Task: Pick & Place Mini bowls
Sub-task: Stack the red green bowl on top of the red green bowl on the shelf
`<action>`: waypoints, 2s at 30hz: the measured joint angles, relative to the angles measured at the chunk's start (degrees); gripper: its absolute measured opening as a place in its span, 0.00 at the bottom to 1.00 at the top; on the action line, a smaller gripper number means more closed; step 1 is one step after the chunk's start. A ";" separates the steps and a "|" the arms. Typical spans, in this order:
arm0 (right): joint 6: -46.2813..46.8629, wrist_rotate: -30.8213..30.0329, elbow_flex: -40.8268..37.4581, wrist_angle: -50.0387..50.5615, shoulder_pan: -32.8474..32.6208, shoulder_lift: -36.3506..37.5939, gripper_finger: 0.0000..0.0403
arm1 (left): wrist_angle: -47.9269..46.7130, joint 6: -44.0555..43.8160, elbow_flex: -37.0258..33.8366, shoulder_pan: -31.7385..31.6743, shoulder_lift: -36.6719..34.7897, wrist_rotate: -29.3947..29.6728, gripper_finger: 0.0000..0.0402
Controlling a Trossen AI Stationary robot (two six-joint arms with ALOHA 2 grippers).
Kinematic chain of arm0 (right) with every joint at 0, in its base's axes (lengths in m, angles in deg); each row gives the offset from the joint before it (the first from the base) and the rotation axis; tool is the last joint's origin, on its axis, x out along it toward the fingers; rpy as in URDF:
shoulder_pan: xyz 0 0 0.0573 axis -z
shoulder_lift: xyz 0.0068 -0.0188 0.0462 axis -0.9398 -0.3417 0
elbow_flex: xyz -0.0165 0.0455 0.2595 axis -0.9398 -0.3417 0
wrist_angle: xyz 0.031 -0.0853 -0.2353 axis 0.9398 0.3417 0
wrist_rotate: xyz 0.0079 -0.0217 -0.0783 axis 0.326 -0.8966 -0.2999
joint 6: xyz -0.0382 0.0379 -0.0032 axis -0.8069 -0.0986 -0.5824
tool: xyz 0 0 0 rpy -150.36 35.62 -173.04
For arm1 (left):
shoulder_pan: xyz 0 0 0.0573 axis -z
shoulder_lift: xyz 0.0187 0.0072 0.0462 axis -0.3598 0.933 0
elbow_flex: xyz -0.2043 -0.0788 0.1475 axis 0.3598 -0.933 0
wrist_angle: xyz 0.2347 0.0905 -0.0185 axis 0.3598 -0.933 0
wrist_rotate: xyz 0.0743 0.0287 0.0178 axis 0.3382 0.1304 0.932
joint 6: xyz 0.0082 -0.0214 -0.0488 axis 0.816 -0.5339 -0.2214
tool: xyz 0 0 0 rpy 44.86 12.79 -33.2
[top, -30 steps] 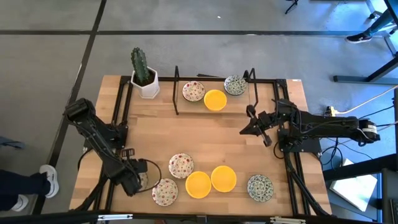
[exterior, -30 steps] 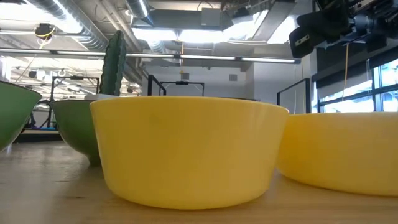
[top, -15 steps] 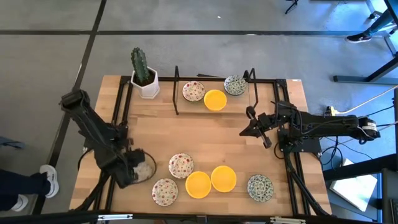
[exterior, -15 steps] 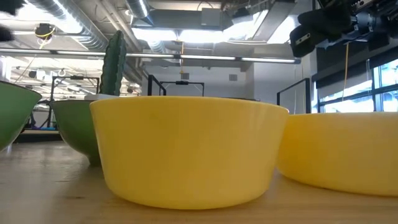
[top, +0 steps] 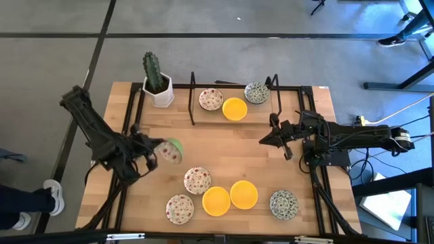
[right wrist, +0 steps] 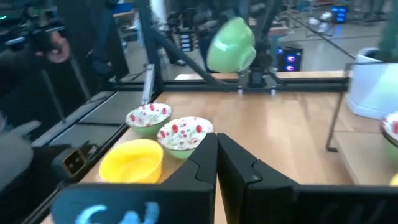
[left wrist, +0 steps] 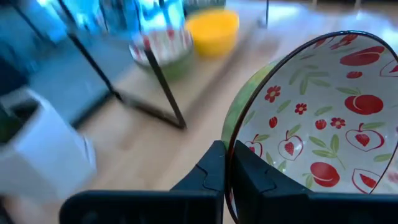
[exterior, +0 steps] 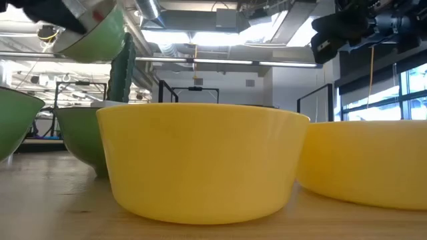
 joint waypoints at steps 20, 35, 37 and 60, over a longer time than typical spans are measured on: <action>-16.94 -22.67 2.69 -0.07 1.36 0.40 0.02 | 66.68 88.60 0.13 -29.95 -9.13 -24.65 0.01; -18.74 -19.80 3.37 8.90 1.42 12.17 0.02 | 65.21 93.71 5.93 -55.56 -9.11 -48.05 0.01; -17.39 -17.88 3.27 10.24 1.44 14.75 0.02 | 66.98 94.14 5.92 -59.02 -7.86 -49.31 0.01; -23.69 -6.68 3.25 14.50 4.19 17.77 0.02 | 77.51 82.75 7.01 -79.61 3.18 -69.94 0.01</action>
